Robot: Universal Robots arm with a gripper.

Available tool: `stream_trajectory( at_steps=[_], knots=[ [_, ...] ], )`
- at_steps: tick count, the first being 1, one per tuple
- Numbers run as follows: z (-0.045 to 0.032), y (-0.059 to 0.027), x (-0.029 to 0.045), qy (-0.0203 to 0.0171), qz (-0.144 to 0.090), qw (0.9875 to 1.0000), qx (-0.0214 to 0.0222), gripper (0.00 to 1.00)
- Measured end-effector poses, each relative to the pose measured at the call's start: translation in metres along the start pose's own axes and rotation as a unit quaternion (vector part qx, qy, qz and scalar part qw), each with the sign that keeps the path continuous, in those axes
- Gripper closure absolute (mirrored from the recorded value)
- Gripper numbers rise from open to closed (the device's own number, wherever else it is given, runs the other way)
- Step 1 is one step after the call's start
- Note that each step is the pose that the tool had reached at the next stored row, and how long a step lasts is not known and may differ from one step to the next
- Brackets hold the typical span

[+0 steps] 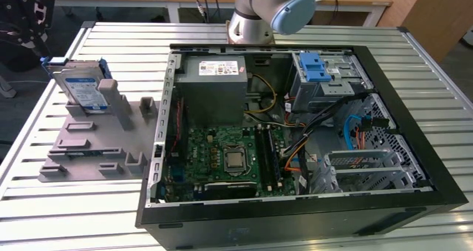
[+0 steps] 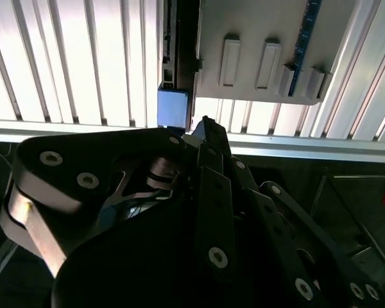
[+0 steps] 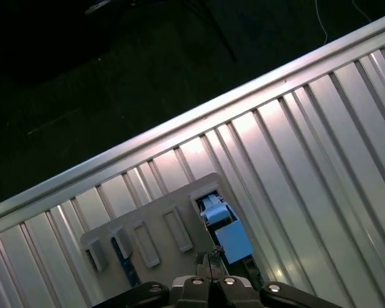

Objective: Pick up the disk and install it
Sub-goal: 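Pick up the disk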

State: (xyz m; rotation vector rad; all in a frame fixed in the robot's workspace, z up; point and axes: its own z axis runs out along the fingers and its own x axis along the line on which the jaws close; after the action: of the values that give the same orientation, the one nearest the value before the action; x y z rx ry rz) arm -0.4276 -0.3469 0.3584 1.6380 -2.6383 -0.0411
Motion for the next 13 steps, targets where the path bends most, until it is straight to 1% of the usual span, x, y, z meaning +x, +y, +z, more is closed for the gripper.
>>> stream_trajectory(
  at_steps=[6,13],
  knots=[
    [0.0,0.0001,0.0,0.0011,-0.027,0.9996,0.0005,0.89],
    [0.0,0.0001,0.0,0.0021,-0.059,0.9983,0.0018,0.89]
  ],
)
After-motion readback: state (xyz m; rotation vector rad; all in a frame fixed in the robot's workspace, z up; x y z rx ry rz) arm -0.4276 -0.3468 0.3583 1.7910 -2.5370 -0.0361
